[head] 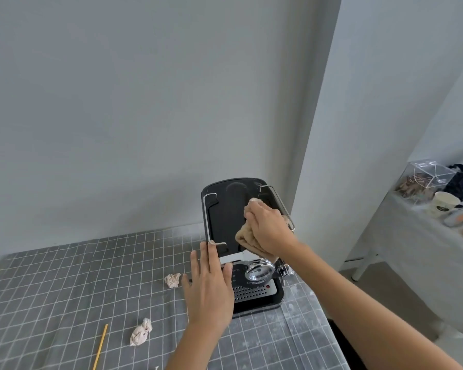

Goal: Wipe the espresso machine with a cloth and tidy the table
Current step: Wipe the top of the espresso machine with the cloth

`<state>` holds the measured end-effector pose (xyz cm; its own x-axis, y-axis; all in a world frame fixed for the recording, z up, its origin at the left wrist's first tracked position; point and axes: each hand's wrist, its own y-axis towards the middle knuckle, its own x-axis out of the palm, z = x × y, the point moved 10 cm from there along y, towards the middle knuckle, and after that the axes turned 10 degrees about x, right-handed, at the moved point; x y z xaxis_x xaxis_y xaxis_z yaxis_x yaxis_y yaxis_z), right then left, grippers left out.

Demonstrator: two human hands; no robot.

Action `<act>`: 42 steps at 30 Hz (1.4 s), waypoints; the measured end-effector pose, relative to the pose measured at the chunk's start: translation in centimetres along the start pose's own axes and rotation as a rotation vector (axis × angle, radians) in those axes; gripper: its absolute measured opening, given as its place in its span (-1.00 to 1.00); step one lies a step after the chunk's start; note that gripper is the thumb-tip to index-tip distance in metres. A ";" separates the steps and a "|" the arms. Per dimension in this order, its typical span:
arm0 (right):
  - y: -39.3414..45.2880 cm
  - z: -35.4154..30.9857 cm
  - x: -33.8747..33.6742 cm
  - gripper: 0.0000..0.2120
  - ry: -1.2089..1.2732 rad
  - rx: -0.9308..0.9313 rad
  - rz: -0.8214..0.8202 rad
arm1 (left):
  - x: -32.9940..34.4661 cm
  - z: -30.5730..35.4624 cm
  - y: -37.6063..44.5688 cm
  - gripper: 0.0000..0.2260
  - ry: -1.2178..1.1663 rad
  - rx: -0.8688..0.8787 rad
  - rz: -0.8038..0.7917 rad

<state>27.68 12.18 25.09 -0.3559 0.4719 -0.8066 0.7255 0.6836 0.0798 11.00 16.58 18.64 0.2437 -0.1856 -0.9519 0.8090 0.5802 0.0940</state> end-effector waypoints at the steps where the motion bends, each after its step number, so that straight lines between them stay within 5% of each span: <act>1: -0.3 0.3 -1.0 -0.75 0.069 0.031 -0.005 | -0.1 0.0 0.0 -0.41 0.002 0.001 0.001; 4: 0.0 0.5 -5.2 -0.66 0.477 0.138 0.030 | -0.1 0.1 -0.1 -0.40 0.003 0.010 -0.005; 7: 1.1 -0.8 -5.6 -0.65 1.111 0.228 -0.225 | -0.1 0.2 0.0 -0.36 -0.006 0.015 -0.009; 9: 1.7 -0.7 -4.8 -0.65 1.227 0.343 -0.298 | 0.0 0.1 0.0 -0.35 -0.010 0.013 -0.008; 12: 3.3 3.2 -7.1 -0.68 0.638 0.437 0.105 | 0.1 -0.1 -0.1 -0.35 -0.009 0.007 -0.001; 14: 2.4 2.8 -10.2 -0.67 0.430 0.321 0.383 | 0.0 0.1 0.0 -0.29 -0.010 0.011 0.019; 15: 2.1 1.2 -10.2 -0.68 0.388 0.168 0.387 | -0.2 0.2 0.1 -0.28 -0.012 0.012 0.028; 17: 2.0 -2.5 -5.8 -0.64 0.119 -0.101 0.101 | -0.3 0.1 0.1 -0.31 -0.019 0.005 0.033; 20: 1.1 -2.2 2.5 -0.51 -0.356 -0.179 -0.202 | -0.2 0.0 0.1 -0.38 -0.034 -0.003 0.024; 27: 6.0 -1.9 4.3 -0.50 -0.394 0.062 -0.232 | -0.2 -0.1 0.1 -0.31 0.004 -0.008 0.027; 32: 0.0 -0.6 4.7 -0.55 -0.353 0.000 -0.341 | -0.1 -0.4 -0.3 -0.33 0.016 -0.016 0.039; 38: 2.7 -1.0 4.5 -0.49 -0.320 0.236 -0.212 | -0.3 -0.2 -0.2 -0.27 -0.003 -0.013 0.047; 42: 2.5 -1.0 4.0 -0.49 -0.404 0.018 -0.193 | -0.5 0.2 -0.4 -0.39 -0.015 -0.012 0.037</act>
<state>27.54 16.34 22.61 -0.2298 0.0790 -0.9700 0.6801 0.7260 -0.1019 10.67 16.34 19.15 0.2819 -0.1754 -0.9433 0.7926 0.5967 0.1259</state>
